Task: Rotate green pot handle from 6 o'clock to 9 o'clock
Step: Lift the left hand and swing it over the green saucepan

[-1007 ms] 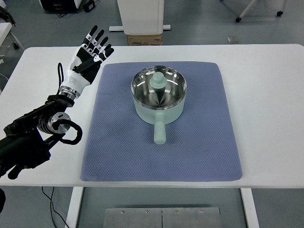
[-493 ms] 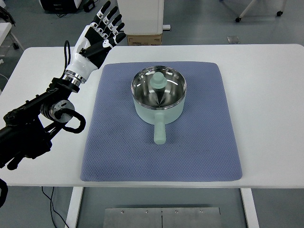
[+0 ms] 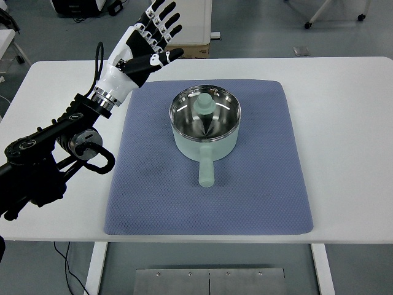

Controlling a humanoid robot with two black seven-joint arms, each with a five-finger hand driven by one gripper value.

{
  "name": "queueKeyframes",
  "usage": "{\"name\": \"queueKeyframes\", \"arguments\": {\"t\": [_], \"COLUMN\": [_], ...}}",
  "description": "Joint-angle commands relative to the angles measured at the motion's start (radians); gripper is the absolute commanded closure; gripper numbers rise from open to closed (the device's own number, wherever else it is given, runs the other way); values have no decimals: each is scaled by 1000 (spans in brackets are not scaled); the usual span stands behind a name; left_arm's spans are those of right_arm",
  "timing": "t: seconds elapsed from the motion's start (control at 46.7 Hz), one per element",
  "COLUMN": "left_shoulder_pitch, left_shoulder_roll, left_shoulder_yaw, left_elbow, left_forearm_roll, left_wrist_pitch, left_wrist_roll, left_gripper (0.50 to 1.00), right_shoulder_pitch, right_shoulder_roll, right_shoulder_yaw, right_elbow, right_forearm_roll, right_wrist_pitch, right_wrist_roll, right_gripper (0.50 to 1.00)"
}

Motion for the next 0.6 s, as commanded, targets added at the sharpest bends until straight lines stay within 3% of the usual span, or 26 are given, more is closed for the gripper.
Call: {"name": "queueKeyframes", "arguments": {"t": [0.0,0.578], "left_shoulder_pitch": [0,-3], "left_shoulder_roll": [6,115], "left_shoulder_yaw": [1,42], "left_elbow": [-40,-274], "left_forearm_roll": [32,200], "left_wrist_pitch": [10,34], "left_wrist_roll": [0,0], "left_gripper": [500,500], "right_shoulder_pitch": [0,0], "right_shoulder_roll": [0,0], "right_shoulder_yaw": [0,0], "right_elbow": [0,0], "right_forearm_roll": [0,0], "right_wrist_pitch": [0,0], "right_wrist_roll": [1,-1], "right_gripper": [500,500]}}
